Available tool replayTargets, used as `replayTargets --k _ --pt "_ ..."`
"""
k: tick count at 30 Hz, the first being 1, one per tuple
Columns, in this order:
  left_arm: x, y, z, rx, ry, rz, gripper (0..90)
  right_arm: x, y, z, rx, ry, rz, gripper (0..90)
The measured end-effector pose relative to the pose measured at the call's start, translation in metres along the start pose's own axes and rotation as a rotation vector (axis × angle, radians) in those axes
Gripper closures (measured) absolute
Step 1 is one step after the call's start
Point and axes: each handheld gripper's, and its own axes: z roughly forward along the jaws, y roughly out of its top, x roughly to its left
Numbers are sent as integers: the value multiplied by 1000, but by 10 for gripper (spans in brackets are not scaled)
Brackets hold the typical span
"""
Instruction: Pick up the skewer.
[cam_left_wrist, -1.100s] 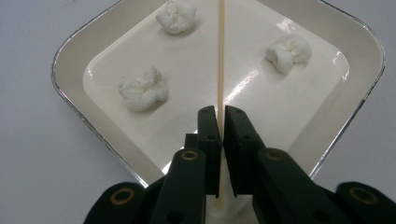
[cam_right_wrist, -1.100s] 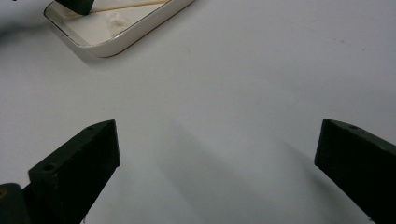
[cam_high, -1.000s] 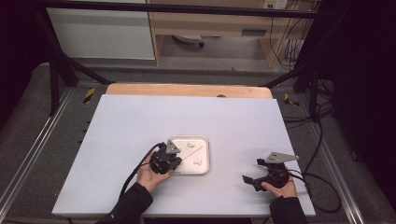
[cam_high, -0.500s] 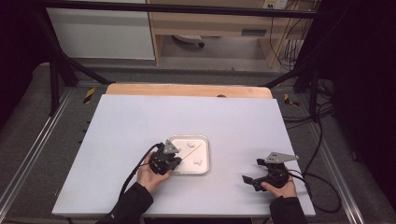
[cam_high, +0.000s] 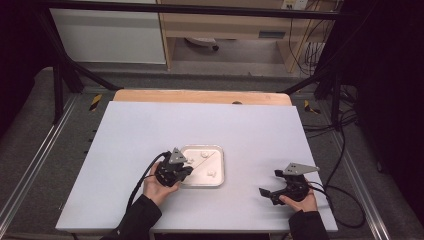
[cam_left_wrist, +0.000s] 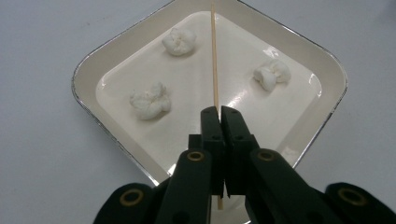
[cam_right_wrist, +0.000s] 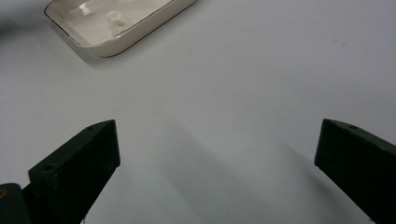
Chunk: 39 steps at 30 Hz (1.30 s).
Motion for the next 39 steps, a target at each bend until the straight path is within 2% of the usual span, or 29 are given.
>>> replayTargets --k 7,17,19,23,25,39 --pt "-1 2 -5 0 -12 13 889 2 2 1 0 -8 -24 7" --pt "-8 8 -11 13 -34 50 889 12 11 6 12 -55 -77 7" --pt "-10 9 -12 15 -39 58 889 16 14 8 19 -65 -106 7" --pt "-13 12 -15 14 -44 68 889 20 17 10 27 -73 -133 8" --pt "-14 13 -17 15 -47 74 889 24 20 11 35 -85 -166 8" --pt "-25 22 -23 28 -74 128 889 38 34 17 57 -127 -278 14"
